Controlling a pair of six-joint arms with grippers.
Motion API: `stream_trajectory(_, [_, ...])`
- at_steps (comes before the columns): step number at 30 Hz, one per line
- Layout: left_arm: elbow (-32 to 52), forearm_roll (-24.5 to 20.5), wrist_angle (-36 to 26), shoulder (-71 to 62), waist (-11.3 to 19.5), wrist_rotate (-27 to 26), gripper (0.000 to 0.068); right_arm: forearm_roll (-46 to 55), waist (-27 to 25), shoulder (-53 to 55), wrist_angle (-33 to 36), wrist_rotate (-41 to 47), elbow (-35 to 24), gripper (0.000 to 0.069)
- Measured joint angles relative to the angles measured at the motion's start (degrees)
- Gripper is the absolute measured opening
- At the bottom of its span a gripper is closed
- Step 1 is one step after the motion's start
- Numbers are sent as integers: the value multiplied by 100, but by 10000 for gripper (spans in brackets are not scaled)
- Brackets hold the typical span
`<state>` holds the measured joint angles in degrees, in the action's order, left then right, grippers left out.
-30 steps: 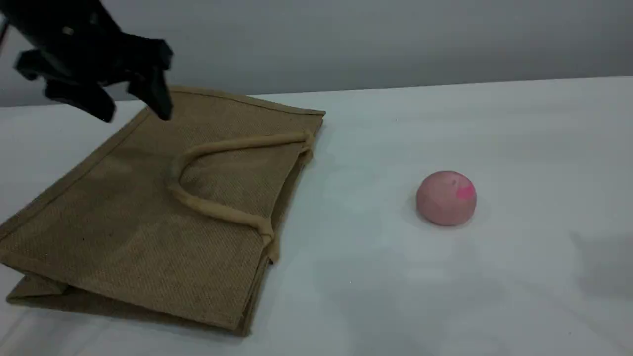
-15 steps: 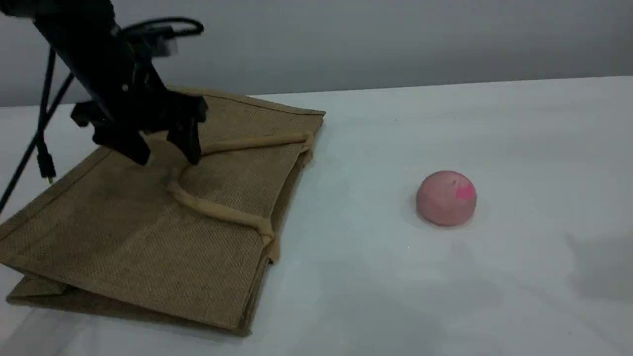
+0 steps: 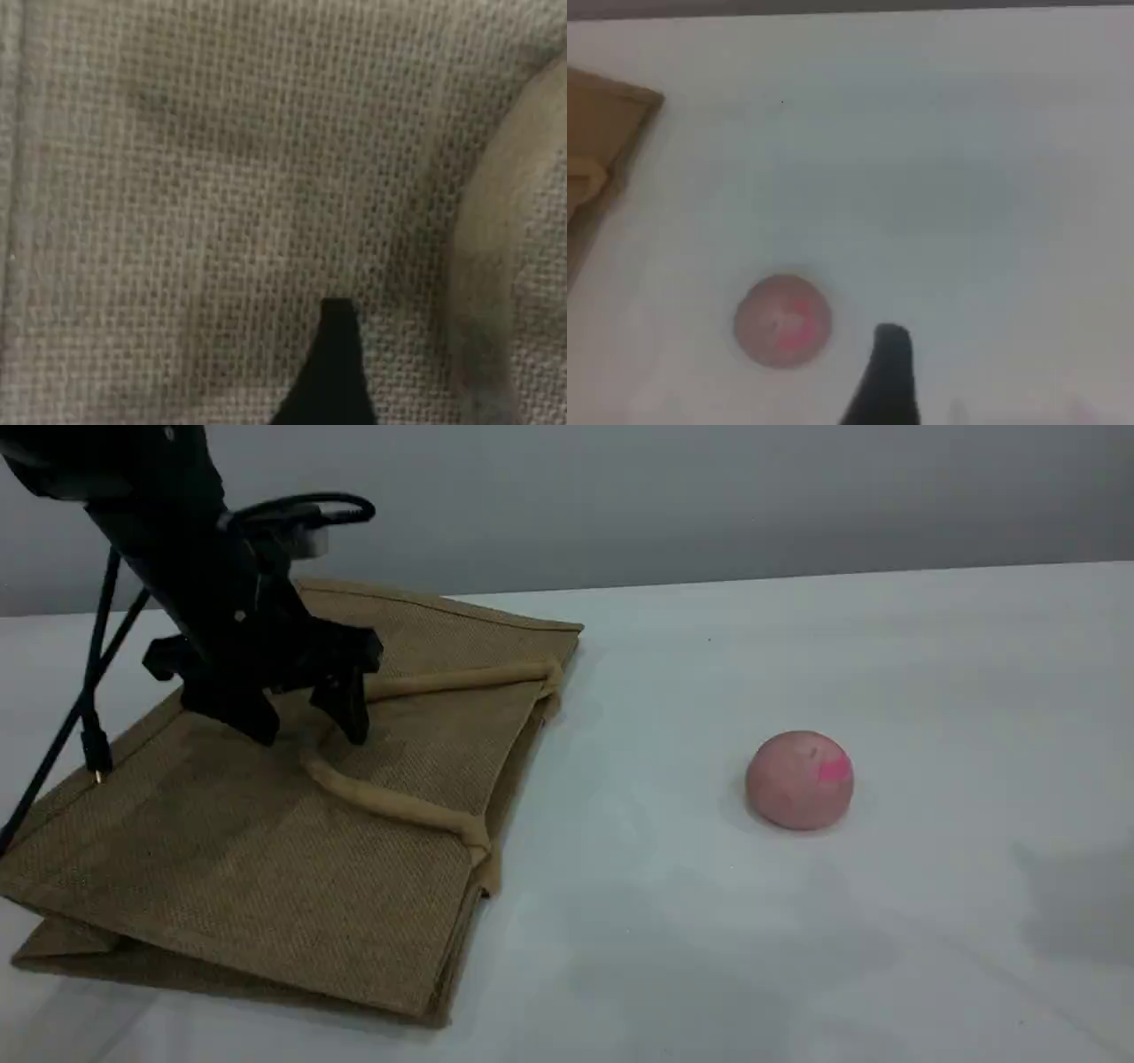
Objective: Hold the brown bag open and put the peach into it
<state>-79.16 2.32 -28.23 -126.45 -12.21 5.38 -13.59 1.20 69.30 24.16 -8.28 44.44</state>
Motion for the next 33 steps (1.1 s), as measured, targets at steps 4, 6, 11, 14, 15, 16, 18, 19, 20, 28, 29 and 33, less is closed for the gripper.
stream_trajectory(4, [0, 98, 19, -84, 0, 0, 582, 0, 0, 0, 9, 0, 0, 584])
stream_trajectory(6, [0, 98, 39, -118, 0, 0, 582, 0, 0, -5, 9, 0, 0, 584])
stream_trajectory(11, [0, 98, 57, -228, 0, 0, 528, 0, 0, -5, 9, 5, 0, 584])
stream_trajectory(14, [0, 93, 65, -243, 0, 0, 430, 0, 0, -5, 9, 5, 0, 584])
stream_trajectory(15, [0, 93, 82, -243, 0, 0, 376, 0, 0, -5, 9, 5, 0, 584])
stream_trajectory(16, [0, 93, 98, -243, 0, 0, 333, 0, 0, -5, 9, 5, 0, 584])
stream_trajectory(18, [0, 93, 166, -243, 0, -34, 233, 0, 0, -5, 9, 5, 0, 584])
stream_trajectory(19, [0, 93, 179, -243, 0, -66, 178, 0, 0, -5, 9, 5, 0, 584])
stream_trajectory(20, [0, 93, 186, -243, 0, -109, 127, 0, 0, -5, 9, 0, 0, 584])
stream_trajectory(28, [-338, 98, -384, -243, 0, -752, 86, 0, 0, -5, 3, 0, 0, 584])
stream_trajectory(29, [-451, 92, -554, -243, 0, -848, 86, 0, 0, -5, 3, 0, 0, 584])
stream_trajectory(33, [-1107, 135, -1356, -243, 0, -1247, 86, 0, 0, -5, 3, -31, 0, 584])
